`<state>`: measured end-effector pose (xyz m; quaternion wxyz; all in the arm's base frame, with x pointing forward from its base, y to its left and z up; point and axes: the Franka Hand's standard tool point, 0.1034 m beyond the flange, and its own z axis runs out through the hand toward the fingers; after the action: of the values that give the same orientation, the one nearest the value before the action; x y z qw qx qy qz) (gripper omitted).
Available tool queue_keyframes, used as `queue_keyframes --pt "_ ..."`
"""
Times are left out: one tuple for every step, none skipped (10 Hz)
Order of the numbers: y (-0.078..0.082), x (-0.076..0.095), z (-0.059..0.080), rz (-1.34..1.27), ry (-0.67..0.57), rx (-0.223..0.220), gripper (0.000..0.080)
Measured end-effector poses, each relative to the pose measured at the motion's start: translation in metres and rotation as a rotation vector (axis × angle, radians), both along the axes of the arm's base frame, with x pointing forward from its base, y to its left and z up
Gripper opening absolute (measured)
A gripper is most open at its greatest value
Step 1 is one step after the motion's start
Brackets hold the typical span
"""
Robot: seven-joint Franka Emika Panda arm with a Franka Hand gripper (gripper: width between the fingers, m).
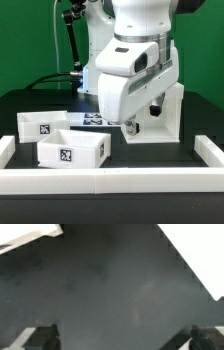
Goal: Assemble drawer
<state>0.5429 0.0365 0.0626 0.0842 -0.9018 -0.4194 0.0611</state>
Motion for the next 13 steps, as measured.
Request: queue_keyframes --pt "0.0 0.0 0.0 0.001 0.0 0.0 0.065" --pt "0.0 0.0 0.0 0.001 0.0 0.0 0.065" --pt "0.0 0.0 0.0 0.001 0.0 0.0 0.065" --pt "0.0 0.0 0.0 0.002 -0.001 -0.001 0.065" --pt "0.0 0.0 0.0 0.002 -0.001 -0.001 0.065" --pt "0.0 0.0 0.0 0.0 -0.001 -0.001 0.065" --pt "0.0 -0.004 0.003 -0.049 0.002 -0.012 0.065" --pt "0.003 -0.013 0.009 -0.08 0.009 -0.022 0.065" --pt "0.009 -0.019 0.017 -0.108 0.007 -0.031 0.065" --pt "0.012 -0.021 0.023 -0.178 0.008 -0.044 0.065" --pt "0.011 -0.021 0.024 -0.214 0.011 -0.042 0.065" --pt "0.012 -0.021 0.022 -0.278 0.021 -0.053 0.065" --pt "0.012 -0.022 0.022 -0.318 0.025 -0.061 0.065"
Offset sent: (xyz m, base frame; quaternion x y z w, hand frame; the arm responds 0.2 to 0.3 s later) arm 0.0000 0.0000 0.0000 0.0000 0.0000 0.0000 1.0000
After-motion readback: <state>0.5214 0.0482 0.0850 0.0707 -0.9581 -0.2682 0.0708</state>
